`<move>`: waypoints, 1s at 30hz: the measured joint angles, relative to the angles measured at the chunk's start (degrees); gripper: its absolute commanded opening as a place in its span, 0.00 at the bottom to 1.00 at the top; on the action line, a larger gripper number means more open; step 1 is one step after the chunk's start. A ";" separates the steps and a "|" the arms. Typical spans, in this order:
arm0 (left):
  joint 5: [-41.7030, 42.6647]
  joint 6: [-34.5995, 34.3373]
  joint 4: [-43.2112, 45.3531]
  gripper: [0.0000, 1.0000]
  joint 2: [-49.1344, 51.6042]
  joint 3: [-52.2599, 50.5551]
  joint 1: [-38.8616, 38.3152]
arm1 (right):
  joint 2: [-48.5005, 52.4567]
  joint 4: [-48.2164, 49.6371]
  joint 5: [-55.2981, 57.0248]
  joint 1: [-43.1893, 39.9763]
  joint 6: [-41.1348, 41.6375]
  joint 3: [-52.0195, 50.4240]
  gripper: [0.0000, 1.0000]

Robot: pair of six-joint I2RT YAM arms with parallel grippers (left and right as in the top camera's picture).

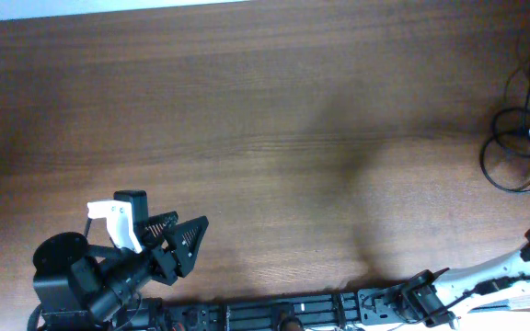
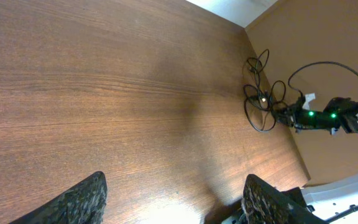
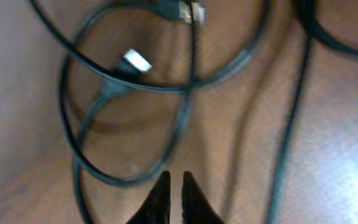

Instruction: Untangle cables

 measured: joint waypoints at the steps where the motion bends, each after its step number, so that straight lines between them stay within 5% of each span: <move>1: 0.00 0.00 -0.02 0.71 0.00 0.00 0.00 | 0.00 0.76 -0.55 0.48 -0.04 0.00 0.20; 8: 0.00 -0.22 0.00 0.71 0.00 0.00 0.00 | 0.00 1.22 -13.73 1.09 -3.15 0.00 0.51; 10: 0.00 -0.22 0.04 0.71 0.00 0.00 0.00 | 0.00 -1.62 -18.25 1.29 -3.67 0.00 0.45; 12: -0.02 -0.22 0.00 0.71 0.00 0.00 0.00 | 0.04 -5.46 -20.46 1.92 -4.48 0.02 0.25; 16: -0.02 -0.22 0.02 0.71 0.00 0.00 0.00 | 0.22 -17.49 -17.55 5.42 -7.32 -0.09 0.07; 30: 0.00 -0.22 0.02 0.72 -0.02 0.00 0.00 | 0.24 -18.73 5.25 18.12 -6.67 -2.21 0.04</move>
